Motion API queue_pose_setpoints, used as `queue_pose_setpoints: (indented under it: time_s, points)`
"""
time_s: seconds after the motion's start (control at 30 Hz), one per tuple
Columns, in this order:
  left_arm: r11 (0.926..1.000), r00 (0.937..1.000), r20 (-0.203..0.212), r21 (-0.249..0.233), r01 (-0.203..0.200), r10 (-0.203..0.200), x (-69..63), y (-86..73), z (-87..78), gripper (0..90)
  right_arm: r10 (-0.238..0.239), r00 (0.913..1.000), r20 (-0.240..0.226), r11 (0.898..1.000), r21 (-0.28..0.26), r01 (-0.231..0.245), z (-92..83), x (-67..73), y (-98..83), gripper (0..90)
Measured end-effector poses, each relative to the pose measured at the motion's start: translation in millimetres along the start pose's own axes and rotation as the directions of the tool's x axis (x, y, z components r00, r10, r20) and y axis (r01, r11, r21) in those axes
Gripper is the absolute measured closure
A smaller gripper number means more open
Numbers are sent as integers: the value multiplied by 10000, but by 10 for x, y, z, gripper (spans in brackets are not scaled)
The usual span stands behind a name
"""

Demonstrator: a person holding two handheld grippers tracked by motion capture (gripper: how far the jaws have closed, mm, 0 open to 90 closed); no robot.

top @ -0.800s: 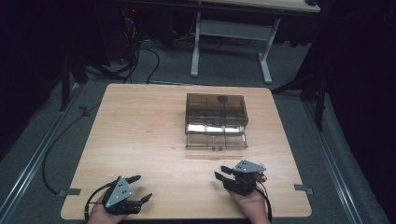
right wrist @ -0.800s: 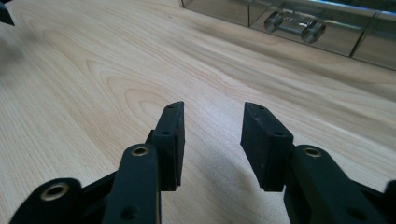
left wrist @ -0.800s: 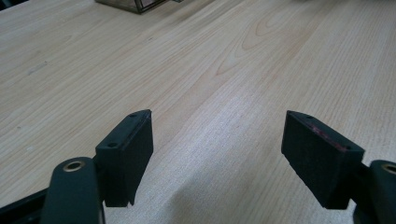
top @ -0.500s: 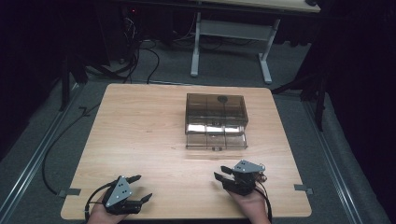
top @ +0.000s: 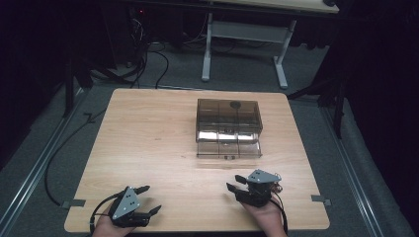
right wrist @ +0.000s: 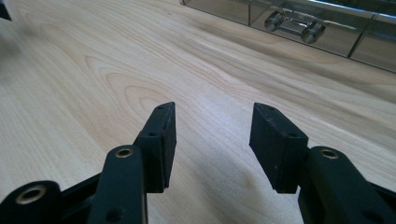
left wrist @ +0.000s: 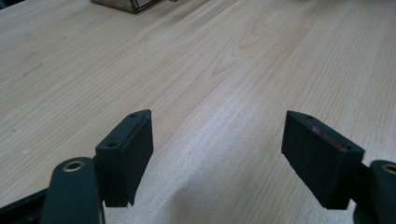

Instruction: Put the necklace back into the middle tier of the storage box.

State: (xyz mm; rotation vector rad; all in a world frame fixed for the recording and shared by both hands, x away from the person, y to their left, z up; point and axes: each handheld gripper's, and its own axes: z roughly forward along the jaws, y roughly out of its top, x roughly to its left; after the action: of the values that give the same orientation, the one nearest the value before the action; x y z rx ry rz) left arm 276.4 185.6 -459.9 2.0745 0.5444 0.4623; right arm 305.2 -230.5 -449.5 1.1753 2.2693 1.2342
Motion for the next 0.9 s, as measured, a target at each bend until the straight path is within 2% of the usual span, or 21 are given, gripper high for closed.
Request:
queue_pose_setpoints:
  time_s: [0.1, 0.3, 0.5, 0.9]
  points:
    - [10000, 10000, 13, -5, -3, 3, 0, 0, -1, 255, -374, 9992, 154, 9993, 90, 373, -34, 21, 0, 518]
    - [10000, 10000, 34, 1, -13, 13, 0, 0, 1, 255, -360, 9989, 285, 9993, 95, 358, -92, -9, -24, 524]
    - [10000, 10000, 57, 15, -20, 20, 1, 0, 1, 255, -137, 9993, 346, 9998, -157, 142, -221, -88, -49, 558]
    - [10000, 10000, 70, 31, -26, 26, 0, 0, 2, 255, 254, 9941, 1052, 9987, -468, -205, -509, -298, -112, 536]
